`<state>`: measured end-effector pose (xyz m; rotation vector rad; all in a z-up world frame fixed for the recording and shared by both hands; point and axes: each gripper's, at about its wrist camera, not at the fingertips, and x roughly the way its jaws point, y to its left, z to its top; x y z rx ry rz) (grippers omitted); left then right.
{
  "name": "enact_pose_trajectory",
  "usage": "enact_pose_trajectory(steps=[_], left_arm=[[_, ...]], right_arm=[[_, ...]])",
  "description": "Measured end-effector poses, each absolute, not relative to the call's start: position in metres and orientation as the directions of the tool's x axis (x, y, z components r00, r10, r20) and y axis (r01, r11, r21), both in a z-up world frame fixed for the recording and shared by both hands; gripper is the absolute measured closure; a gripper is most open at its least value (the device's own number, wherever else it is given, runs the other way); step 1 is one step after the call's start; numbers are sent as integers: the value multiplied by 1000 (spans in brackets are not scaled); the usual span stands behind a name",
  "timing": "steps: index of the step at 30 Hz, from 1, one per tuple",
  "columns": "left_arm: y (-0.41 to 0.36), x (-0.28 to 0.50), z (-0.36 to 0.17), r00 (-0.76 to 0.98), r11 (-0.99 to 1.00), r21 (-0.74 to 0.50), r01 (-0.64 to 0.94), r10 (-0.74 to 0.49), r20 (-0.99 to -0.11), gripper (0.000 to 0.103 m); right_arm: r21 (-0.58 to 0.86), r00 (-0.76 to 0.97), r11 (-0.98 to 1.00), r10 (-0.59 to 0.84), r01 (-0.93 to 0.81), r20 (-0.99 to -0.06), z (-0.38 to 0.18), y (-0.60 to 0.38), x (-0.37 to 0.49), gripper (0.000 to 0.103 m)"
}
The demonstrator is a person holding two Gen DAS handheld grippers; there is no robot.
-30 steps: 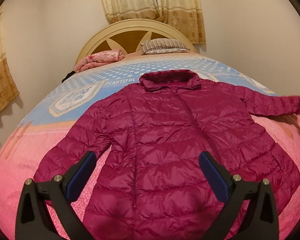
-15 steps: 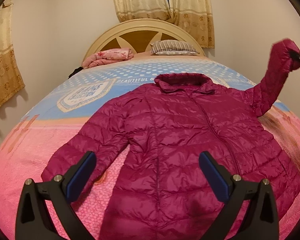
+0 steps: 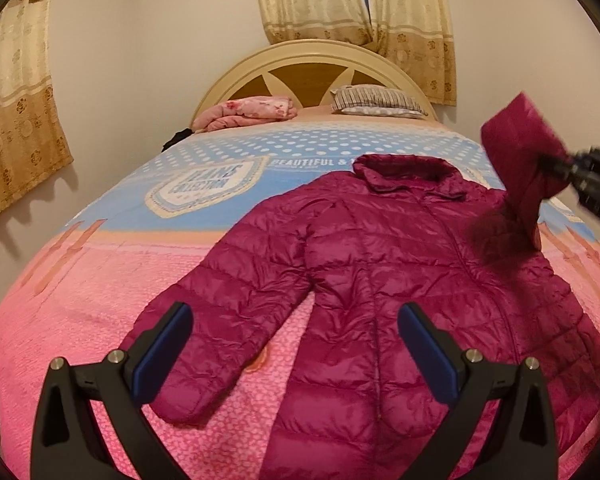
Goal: Fold large clothes
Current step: 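Carry the held sleeve across the jacket body with the right gripper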
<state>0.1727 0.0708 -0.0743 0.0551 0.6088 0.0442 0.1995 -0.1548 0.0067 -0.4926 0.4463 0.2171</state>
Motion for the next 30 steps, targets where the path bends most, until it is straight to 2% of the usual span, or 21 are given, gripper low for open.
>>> enact_pose_trajectory(steps=[9, 20, 21, 22, 23, 25, 30], left_arm=[[72, 180, -75, 816, 996, 85, -33, 76, -573, 0], [68, 198, -75, 809, 991, 125, -50, 114, -576, 0], [66, 200, -74, 810, 990, 130, -49, 116, -575, 0], [65, 201, -73, 810, 990, 132, -49, 117, -575, 0], [64, 203, -72, 810, 990, 133, -50, 118, -574, 0], [62, 207, -69, 812, 989, 136, -54, 123, -571, 0], [52, 217, -61, 819, 989, 137, -59, 126, -559, 0]], right_arm=[[-325, 814, 866, 145, -380, -563, -55, -113, 225, 93], [-208, 731, 874, 213, -439, -648, -91, -87, 239, 92], [-199, 722, 872, 220, -446, -656, -92, -86, 241, 89], [-179, 707, 867, 241, -465, -665, -93, -86, 240, 79], [-151, 690, 860, 273, -487, -671, -92, -86, 239, 59], [-82, 656, 848, 339, -523, -674, -86, -90, 232, 50], [33, 627, 834, 440, -551, -643, -65, -109, 217, 50]])
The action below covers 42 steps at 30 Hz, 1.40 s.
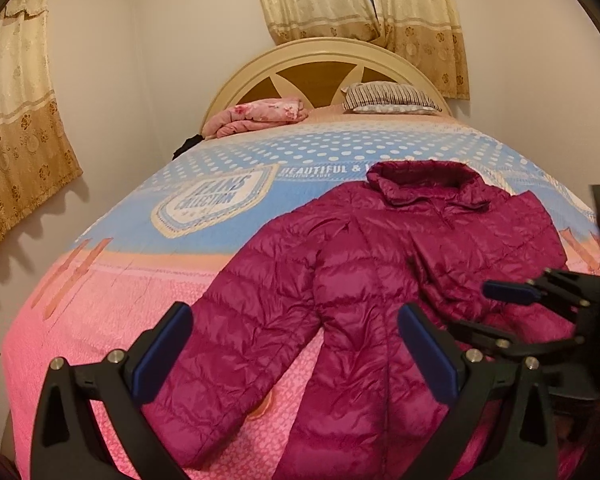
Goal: Fold large clothes
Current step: 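Carry the held sleeve across the jacket body with the right gripper, then lay the sleeve on the jacket body and open the right gripper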
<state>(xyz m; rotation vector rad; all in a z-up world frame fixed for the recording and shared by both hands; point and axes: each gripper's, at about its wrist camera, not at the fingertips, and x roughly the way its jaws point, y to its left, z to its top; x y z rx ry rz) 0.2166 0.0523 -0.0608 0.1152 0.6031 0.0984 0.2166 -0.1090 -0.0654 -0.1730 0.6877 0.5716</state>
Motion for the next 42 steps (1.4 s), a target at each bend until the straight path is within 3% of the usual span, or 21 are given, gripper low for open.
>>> enact_pose_trajectory(steps=[3, 6, 8, 10, 13, 15, 18, 31, 38, 42], left_arm=[[35, 224, -51, 839, 989, 145, -40, 112, -532, 0], [5, 238, -47, 854, 989, 149, 15, 65, -516, 0], [-20, 251, -52, 853, 986, 158, 55, 36, -521, 0], [-41, 265, -62, 850, 982, 172, 73, 29, -527, 0], [-62, 292, -90, 824, 968, 247, 38, 109, -555, 0], [-66, 315, -120, 788, 939, 343, -28, 231, -570, 0], [-59, 334, -143, 748, 919, 390, -63, 302, -591, 0], [-35, 348, -163, 687, 962, 264, -72, 239, -686, 0], [-38, 349, -168, 684, 963, 257, -79, 239, -689, 0], [-40, 348, -168, 687, 957, 276, -83, 256, -680, 0]], right_arm=[[73, 630, 851, 440, -521, -640, -53, -136, 209, 50], [22, 678, 897, 349, -441, -647, -47, -162, 208, 52], [-33, 708, 934, 245, -355, -663, -46, -186, 219, 64], [-33, 735, 972, 155, -234, -660, -44, -216, 235, 67], [-3, 747, 996, 66, -91, -661, -46, -255, 261, 73], [3, 743, 999, 33, -42, -668, -51, -271, 278, 74], [18, 716, 999, 38, -36, -697, -66, -279, 306, 75], [37, 631, 999, 54, -39, -774, -126, -283, 339, 75], [10, 615, 999, 33, -40, -788, -119, -280, 338, 74], [4, 699, 997, 54, -73, -713, -84, -263, 323, 75]])
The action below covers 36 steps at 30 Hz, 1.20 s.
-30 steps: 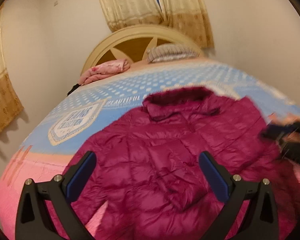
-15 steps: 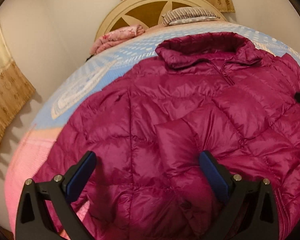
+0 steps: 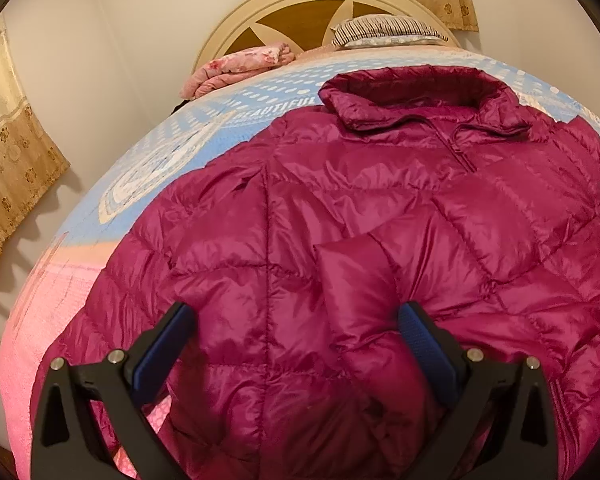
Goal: Fold large clothes
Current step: 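Lay the sleeve on the jacket body and open the right gripper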
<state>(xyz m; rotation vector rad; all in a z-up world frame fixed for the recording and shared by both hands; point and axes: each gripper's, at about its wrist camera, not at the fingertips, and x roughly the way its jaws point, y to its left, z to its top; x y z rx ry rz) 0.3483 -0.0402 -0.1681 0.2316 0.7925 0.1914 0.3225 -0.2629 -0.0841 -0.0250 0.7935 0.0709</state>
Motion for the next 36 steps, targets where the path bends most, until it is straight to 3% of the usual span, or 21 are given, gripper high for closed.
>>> enact_pose_trajectory(steps=[2, 8, 11, 17, 21, 24, 25, 28, 29, 36], left_arm=[[-43, 348, -169, 689, 951, 296, -84, 270, -672, 0], [-47, 346, -169, 696, 939, 331, -92, 298, -653, 0], [-49, 346, -169, 698, 937, 337, -92, 302, -649, 0], [-51, 347, -170, 695, 932, 350, -92, 312, -648, 0], [-50, 348, -170, 691, 935, 342, -91, 306, -654, 0], [-49, 349, -170, 691, 937, 338, -91, 304, -656, 0], [-49, 349, -170, 692, 936, 339, -91, 305, -655, 0], [-50, 348, -170, 691, 938, 335, -91, 302, -657, 0], [-49, 348, -170, 690, 939, 333, -90, 300, -658, 0], [-47, 348, -170, 689, 945, 315, -89, 287, -666, 0]], right_arm=[[7, 734, 998, 46, -57, -678, -69, -266, 329, 75], [210, 671, 976, 122, 52, -731, -96, -322, 389, 75], [165, 628, 985, 100, 46, -772, -125, -319, 402, 75], [159, 637, 986, 97, 41, -765, -136, -318, 403, 75], [71, 612, 996, 26, 48, -790, -121, -309, 395, 75], [113, 629, 994, 84, 5, -773, -95, -293, 374, 74], [113, 631, 993, 98, -16, -769, -87, -283, 366, 73], [120, 620, 987, 159, -104, -769, -73, -251, 345, 48], [123, 614, 984, 175, -126, -770, -72, -240, 339, 45], [152, 624, 978, 208, -142, -754, -97, -203, 313, 45]])
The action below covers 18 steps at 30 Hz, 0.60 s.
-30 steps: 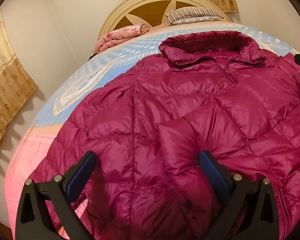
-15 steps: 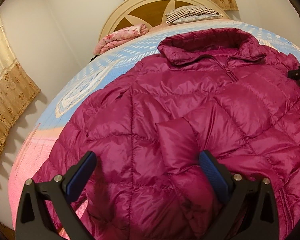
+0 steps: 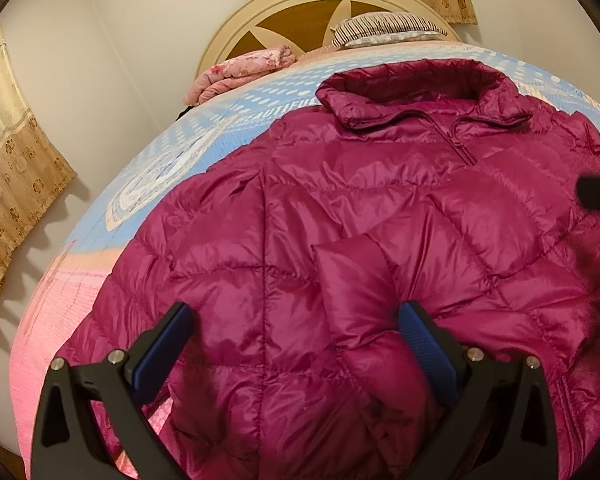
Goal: Fold large clothes
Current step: 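Lay the sleeve on the jacket body and open the right gripper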
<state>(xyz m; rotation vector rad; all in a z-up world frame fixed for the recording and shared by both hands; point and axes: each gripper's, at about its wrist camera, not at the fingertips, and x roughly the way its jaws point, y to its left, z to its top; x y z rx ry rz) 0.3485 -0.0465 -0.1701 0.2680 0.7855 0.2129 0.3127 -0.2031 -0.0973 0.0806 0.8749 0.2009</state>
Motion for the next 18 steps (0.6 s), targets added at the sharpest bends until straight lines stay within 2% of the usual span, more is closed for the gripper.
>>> enact_pose_trajectory(steps=[7, 18], left_arm=[[-47, 349, -171, 689, 946, 312, -88, 284, -667, 0], [-47, 350, -171, 678, 946, 312, -84, 284, -678, 0]], right_arm=[[157, 602, 977, 211, -142, -771, -131, -190, 307, 45], [36, 632, 987, 130, -159, -764, -141, -174, 300, 40]])
